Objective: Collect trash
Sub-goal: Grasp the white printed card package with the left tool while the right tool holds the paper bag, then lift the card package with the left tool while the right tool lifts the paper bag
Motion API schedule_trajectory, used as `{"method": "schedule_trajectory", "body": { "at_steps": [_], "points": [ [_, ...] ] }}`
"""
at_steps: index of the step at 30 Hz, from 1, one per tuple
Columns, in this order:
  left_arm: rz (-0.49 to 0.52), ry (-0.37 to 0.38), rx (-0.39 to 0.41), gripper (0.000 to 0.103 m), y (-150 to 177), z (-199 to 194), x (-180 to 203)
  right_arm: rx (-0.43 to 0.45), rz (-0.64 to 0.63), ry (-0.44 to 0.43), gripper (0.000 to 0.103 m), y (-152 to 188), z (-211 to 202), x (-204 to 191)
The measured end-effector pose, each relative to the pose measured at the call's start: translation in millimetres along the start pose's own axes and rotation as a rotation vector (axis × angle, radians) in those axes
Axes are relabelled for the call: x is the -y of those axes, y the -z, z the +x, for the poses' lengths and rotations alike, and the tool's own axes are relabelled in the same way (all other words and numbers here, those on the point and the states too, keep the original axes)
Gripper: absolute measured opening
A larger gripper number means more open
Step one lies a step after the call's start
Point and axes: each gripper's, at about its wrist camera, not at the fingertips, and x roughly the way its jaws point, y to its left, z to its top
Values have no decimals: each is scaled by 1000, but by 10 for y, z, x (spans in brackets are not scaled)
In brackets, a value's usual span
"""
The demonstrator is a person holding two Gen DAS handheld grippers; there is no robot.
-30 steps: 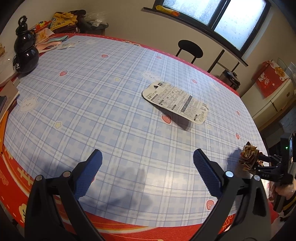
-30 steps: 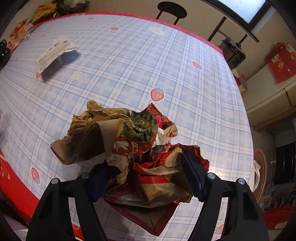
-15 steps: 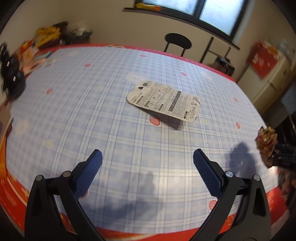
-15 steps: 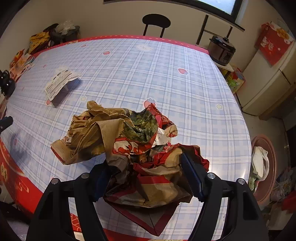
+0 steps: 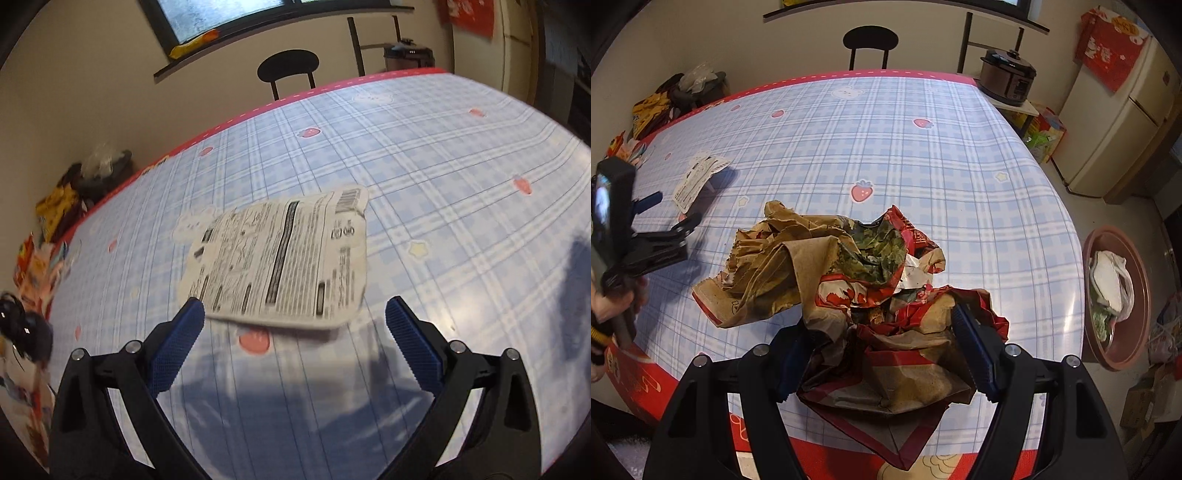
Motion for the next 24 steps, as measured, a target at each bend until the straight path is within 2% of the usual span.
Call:
{"method": "schedule_trajectory", "body": {
  "at_steps": [4,6,8,11,13,19,24],
  "points": [
    [69,-65,6,97,-104,169,73,-4,21,9,71,90,-20,76],
    [79,-73,6,94,-141,222,77,-10,41,17,71,131,-20,122],
    [81,-53,-8,63,-169,265,58,-15,58,20,71,155,-23,156],
    [92,-13,6,45,-166,228,13,-4,66,20,71,155,-66,177],
    [82,-9,38,41,-164,128,-29,6,62,19,71,141,-95,169],
    [-94,108,131,34,-183,-391,-499,48,25,0,71,42,-212,71],
    [-326,247,204,30,-56,-948,-1075,89,-6,-33,71,-34,-310,-38]
  ]
}}
